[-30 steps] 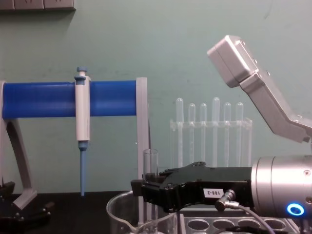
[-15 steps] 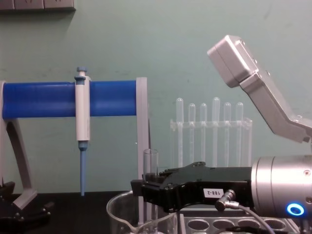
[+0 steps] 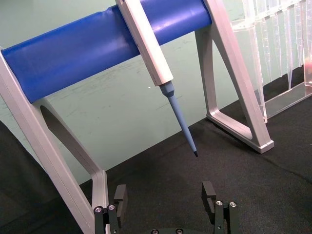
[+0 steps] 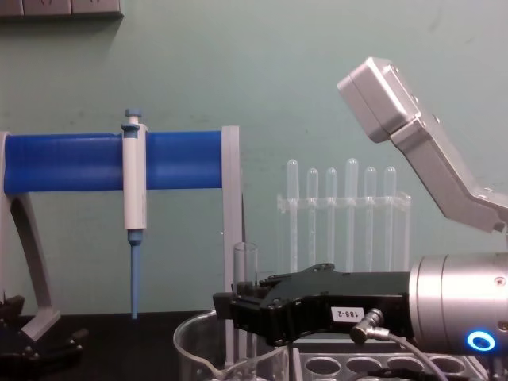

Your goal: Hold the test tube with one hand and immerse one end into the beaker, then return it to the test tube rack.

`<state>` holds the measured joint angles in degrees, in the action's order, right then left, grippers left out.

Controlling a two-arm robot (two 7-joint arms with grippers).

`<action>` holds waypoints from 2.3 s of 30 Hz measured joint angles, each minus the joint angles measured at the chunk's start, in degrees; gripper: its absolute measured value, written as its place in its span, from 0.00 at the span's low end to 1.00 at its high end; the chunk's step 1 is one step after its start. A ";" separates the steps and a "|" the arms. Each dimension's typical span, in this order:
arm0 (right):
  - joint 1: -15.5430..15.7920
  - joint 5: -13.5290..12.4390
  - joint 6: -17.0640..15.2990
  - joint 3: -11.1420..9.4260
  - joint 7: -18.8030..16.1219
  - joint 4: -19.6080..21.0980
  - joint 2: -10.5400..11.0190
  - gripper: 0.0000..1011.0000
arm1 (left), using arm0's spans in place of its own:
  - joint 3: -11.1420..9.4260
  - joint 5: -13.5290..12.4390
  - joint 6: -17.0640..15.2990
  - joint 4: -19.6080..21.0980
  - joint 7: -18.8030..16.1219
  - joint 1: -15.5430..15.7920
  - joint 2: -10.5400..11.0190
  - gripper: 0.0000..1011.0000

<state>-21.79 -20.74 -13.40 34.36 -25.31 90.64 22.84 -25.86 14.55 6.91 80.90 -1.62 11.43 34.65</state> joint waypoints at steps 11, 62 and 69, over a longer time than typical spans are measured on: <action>0.00 0.00 0.00 0.00 0.00 0.00 0.00 0.22 | 0.00 0.00 0.00 0.00 0.00 0.00 0.00 0.99; 5.26 -7.83 -3.37 -12.42 0.54 20.64 10.56 0.22 | 0.00 0.00 0.00 0.00 0.00 0.00 0.00 0.99; 9.87 -9.17 -1.18 -14.01 0.75 21.12 14.42 0.22 | 0.00 0.00 0.00 0.00 0.00 0.00 0.00 0.99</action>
<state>-11.93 -29.90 -14.58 20.35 -24.57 111.76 37.26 -25.86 14.55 6.90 80.90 -1.62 11.43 34.64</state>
